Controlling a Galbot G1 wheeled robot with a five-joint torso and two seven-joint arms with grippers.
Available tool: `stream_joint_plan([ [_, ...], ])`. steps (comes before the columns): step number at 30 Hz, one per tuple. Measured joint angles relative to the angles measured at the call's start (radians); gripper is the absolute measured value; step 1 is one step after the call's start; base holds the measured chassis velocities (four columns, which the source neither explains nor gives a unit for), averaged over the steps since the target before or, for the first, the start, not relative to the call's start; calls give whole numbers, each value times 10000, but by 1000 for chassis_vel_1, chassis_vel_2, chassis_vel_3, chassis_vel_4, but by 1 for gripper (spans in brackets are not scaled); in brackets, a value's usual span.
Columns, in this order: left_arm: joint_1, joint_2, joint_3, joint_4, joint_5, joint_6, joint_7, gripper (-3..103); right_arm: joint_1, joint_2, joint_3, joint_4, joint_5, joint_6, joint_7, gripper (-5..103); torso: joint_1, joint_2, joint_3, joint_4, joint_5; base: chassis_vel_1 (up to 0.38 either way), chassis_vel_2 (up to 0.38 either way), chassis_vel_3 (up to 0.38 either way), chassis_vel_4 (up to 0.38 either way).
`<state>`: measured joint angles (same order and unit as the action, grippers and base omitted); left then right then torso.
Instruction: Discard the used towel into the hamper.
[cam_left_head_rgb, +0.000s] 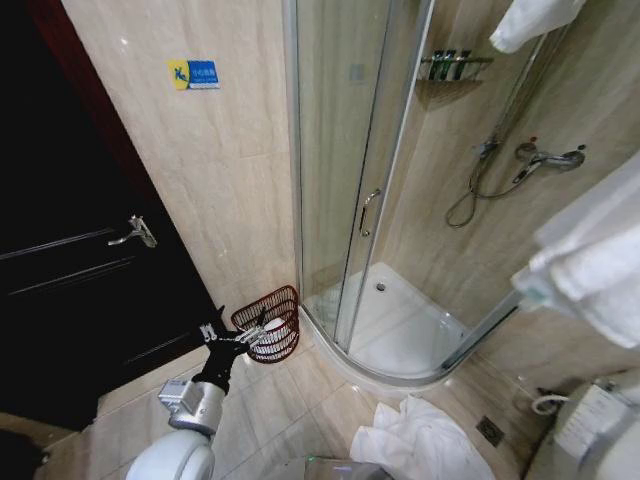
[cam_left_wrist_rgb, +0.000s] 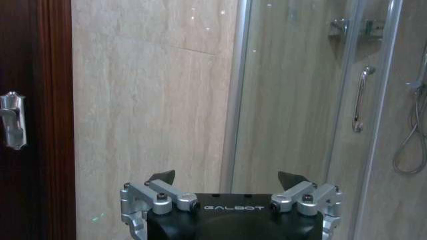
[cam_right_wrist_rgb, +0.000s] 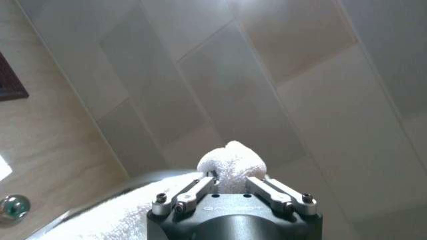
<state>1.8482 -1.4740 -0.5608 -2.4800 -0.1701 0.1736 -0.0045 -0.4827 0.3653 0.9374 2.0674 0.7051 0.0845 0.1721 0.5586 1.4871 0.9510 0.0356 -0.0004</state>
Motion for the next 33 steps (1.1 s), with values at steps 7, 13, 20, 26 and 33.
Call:
stream_joint_plan([
  [7, 0, 0, 0, 1, 0, 0, 0, 100, -1324, 1216, 117, -423, -499, 78, -13, 8, 0, 0, -1, -3, -2, 0, 0, 0, 0],
  [13, -1, 0, 1, 0, 0, 1, 0, 100, -2556, 2556, 59, -579, -1284, 311, -79, 8, 0, -1, 0, -6, 11, 0, 0, 0, 0],
  [20, 0, 0, 0, 0, 0, 0, 0, 100, -3627, 3551, -192, -276, -1918, 365, -134, 8, 0, -1, 0, -6, 2, 0, 0, 0, 0],
  [26, 0, 0, 0, 0, 0, 0, 0, 100, -4442, 4256, -351, 29, -2378, 487, -180, 8, 0, -1, 0, -4, 8, 0, 0, 0, 0],
  [33, 0, 0, 0, 0, 0, 0, 0, 100, -5457, 5272, -351, 550, -3017, 783, -346, 8, 0, -1, 0, -5, -4, 0, 0, 0, 0],
])
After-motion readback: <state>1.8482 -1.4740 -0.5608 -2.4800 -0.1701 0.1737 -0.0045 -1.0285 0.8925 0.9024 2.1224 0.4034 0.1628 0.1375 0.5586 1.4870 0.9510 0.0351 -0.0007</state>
